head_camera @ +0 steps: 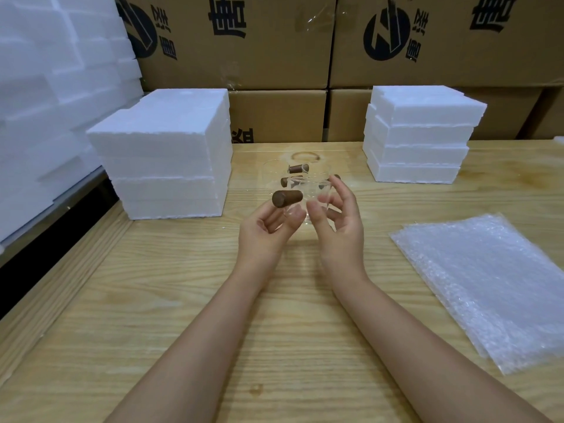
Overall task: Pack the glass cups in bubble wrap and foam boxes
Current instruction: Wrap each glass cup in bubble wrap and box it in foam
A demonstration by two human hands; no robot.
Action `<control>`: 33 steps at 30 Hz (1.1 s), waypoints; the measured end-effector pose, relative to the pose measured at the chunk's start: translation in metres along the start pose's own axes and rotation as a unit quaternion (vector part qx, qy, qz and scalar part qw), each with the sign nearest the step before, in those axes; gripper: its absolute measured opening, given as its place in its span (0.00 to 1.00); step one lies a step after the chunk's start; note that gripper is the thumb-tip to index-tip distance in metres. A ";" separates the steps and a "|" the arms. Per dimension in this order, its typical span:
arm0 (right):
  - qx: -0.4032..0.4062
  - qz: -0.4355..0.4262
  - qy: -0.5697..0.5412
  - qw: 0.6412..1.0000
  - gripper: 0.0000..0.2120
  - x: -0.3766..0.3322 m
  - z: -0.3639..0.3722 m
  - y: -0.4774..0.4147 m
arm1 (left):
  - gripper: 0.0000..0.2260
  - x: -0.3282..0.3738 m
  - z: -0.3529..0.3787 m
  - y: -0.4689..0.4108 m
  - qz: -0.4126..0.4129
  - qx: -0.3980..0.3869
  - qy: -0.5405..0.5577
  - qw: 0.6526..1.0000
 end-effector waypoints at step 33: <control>0.057 -0.091 0.388 0.915 0.18 -0.037 -0.024 -0.004 | 0.18 -0.004 0.003 0.004 -0.050 0.036 -0.101 0.993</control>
Point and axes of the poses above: each hand's wrist, its own y-axis away from the middle knuckle, its own z-axis out of the palm, x = y × z, the point moved 9 cm from there along -y, towards the middle knuckle, and after that the axes turned 11 degrees about -x, right-handed, at the moved point
